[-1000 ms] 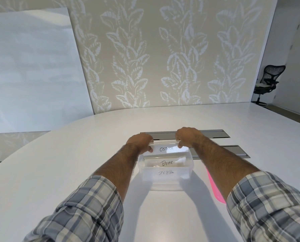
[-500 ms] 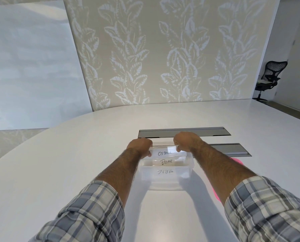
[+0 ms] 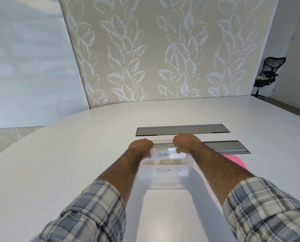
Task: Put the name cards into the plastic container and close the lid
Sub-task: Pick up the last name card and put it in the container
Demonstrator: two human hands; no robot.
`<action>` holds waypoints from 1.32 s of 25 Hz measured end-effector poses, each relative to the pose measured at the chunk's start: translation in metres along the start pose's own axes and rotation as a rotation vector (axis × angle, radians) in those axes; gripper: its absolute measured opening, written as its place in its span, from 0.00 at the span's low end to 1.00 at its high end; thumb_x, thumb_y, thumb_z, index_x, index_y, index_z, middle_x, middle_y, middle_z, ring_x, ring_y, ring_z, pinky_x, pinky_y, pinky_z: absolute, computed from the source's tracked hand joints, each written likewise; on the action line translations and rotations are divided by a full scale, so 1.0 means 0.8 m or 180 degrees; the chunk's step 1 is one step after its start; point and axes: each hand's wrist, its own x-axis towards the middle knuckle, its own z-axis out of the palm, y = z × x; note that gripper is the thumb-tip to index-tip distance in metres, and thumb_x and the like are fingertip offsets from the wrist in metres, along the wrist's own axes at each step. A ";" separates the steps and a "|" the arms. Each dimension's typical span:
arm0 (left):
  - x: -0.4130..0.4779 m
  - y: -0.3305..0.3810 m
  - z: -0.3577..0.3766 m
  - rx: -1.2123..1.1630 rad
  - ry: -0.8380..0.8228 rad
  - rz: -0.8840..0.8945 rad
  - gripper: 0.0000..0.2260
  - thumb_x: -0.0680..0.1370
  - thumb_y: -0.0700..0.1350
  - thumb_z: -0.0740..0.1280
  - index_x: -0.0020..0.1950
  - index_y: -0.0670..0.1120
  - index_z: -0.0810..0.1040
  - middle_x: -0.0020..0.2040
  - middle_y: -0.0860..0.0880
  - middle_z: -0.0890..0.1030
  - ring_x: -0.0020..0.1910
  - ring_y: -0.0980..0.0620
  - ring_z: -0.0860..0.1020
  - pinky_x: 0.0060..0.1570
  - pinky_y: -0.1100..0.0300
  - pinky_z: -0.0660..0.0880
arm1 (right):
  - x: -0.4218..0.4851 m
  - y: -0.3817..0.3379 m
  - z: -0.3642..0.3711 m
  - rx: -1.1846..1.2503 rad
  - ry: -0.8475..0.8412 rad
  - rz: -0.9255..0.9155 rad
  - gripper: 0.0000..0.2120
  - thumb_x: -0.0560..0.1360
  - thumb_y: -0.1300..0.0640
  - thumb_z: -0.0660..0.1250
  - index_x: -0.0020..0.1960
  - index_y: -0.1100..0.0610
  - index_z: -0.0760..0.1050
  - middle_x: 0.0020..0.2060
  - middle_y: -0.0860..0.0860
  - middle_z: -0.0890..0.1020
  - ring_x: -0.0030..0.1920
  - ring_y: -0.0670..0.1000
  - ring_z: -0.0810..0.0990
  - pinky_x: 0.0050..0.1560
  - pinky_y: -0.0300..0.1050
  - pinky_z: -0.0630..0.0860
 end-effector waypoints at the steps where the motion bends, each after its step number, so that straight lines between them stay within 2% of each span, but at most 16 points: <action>1: 0.001 0.001 0.001 0.0028 -0.0025 0.0005 0.17 0.75 0.41 0.71 0.63 0.45 0.78 0.62 0.45 0.81 0.60 0.42 0.79 0.52 0.55 0.71 | 0.001 0.000 0.001 -0.0002 -0.0018 0.0005 0.15 0.74 0.57 0.71 0.60 0.56 0.77 0.59 0.52 0.80 0.58 0.57 0.80 0.55 0.48 0.76; 5: 0.003 0.003 0.002 0.0264 -0.0039 0.0033 0.16 0.75 0.41 0.72 0.62 0.43 0.79 0.61 0.44 0.81 0.58 0.40 0.80 0.53 0.52 0.75 | 0.007 -0.001 0.006 -0.0055 -0.0067 -0.0010 0.14 0.74 0.57 0.71 0.59 0.57 0.77 0.58 0.53 0.81 0.57 0.57 0.80 0.57 0.51 0.78; 10: 0.003 0.004 0.001 0.0368 -0.0094 0.0064 0.18 0.76 0.41 0.71 0.66 0.42 0.77 0.64 0.43 0.80 0.61 0.40 0.79 0.59 0.49 0.76 | 0.008 -0.006 0.011 -0.0189 -0.0056 -0.0067 0.14 0.75 0.57 0.71 0.59 0.58 0.77 0.58 0.55 0.81 0.56 0.58 0.81 0.54 0.51 0.78; 14: 0.004 0.004 0.004 0.0446 -0.0131 0.0096 0.18 0.76 0.41 0.72 0.65 0.43 0.77 0.64 0.44 0.80 0.60 0.40 0.79 0.56 0.50 0.77 | 0.009 -0.009 0.012 -0.0240 -0.0050 -0.0059 0.15 0.75 0.57 0.70 0.61 0.58 0.77 0.59 0.55 0.81 0.57 0.58 0.81 0.55 0.51 0.78; 24: 0.004 0.007 0.011 0.0588 -0.0126 0.0133 0.17 0.77 0.42 0.71 0.66 0.44 0.77 0.63 0.44 0.79 0.61 0.41 0.78 0.58 0.49 0.77 | 0.005 -0.014 0.014 -0.0343 -0.0078 -0.0105 0.14 0.75 0.57 0.70 0.60 0.59 0.77 0.57 0.56 0.82 0.56 0.59 0.81 0.55 0.53 0.79; 30: 0.010 0.005 0.017 0.0610 -0.0165 0.0151 0.16 0.77 0.42 0.71 0.65 0.43 0.78 0.62 0.44 0.80 0.60 0.42 0.79 0.57 0.49 0.77 | 0.004 -0.019 0.017 -0.0413 -0.0127 -0.0155 0.07 0.75 0.59 0.69 0.52 0.59 0.78 0.53 0.55 0.82 0.51 0.58 0.81 0.49 0.49 0.78; 32: 0.010 0.004 0.021 0.0644 -0.0168 0.0187 0.16 0.77 0.42 0.71 0.65 0.44 0.78 0.63 0.45 0.80 0.60 0.42 0.79 0.56 0.50 0.77 | 0.004 -0.021 0.018 -0.0451 -0.0141 -0.0159 0.03 0.75 0.60 0.68 0.45 0.57 0.74 0.49 0.55 0.82 0.45 0.57 0.78 0.46 0.47 0.76; 33: 0.011 0.004 0.022 0.0678 -0.0150 0.0199 0.16 0.77 0.42 0.71 0.64 0.44 0.78 0.62 0.45 0.80 0.59 0.42 0.80 0.55 0.50 0.78 | 0.003 -0.021 0.019 -0.0448 -0.0142 -0.0145 0.05 0.75 0.61 0.67 0.43 0.56 0.71 0.47 0.55 0.81 0.43 0.56 0.77 0.45 0.47 0.76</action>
